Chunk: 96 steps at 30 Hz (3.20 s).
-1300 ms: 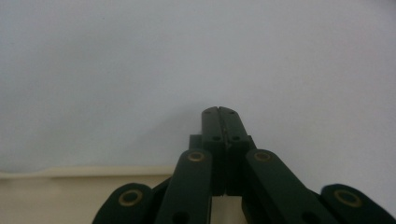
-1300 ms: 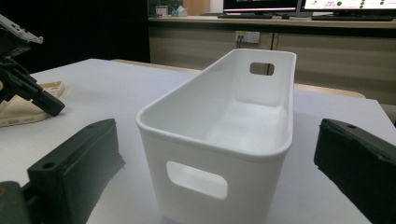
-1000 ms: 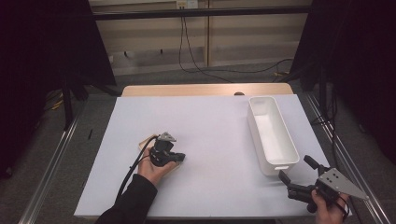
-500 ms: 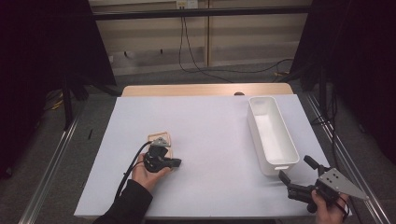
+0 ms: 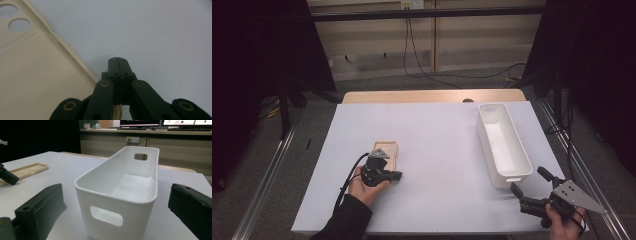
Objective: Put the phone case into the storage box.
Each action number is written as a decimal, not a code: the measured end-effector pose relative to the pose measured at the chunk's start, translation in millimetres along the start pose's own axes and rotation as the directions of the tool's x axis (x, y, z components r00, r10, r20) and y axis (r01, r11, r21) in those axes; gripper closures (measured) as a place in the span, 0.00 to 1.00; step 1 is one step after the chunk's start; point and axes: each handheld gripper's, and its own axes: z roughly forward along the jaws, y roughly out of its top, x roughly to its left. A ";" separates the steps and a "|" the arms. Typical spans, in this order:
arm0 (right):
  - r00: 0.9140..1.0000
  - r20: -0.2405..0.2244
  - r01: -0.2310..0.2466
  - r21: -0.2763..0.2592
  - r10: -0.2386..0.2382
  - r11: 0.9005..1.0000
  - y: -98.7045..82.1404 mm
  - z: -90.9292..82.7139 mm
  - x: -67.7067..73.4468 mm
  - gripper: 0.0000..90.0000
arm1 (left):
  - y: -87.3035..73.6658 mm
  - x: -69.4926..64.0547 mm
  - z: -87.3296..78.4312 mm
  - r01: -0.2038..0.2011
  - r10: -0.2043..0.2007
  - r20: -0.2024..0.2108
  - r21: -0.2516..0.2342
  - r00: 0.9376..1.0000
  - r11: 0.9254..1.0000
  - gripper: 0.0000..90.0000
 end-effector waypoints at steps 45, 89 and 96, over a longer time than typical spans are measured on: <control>1.000 0.000 0.006 0.002 -0.006 1.000 0.0 -0.4 0.3 0.00 | -29.0 12.3 -32.4 0.043 -0.044 -0.055 -0.025 0.998 0.999 1.00; 1.000 0.002 0.005 0.001 -0.005 1.000 0.1 -0.5 0.2 0.00 | -27.3 -5.3 -76.7 -0.125 0.070 -0.162 -0.363 0.984 0.923 0.58; 1.000 0.002 0.007 0.000 -0.007 1.000 0.1 -0.5 0.2 0.00 | -25.6 -2.0 -84.3 -0.125 0.049 -0.206 -0.378 0.977 0.917 0.36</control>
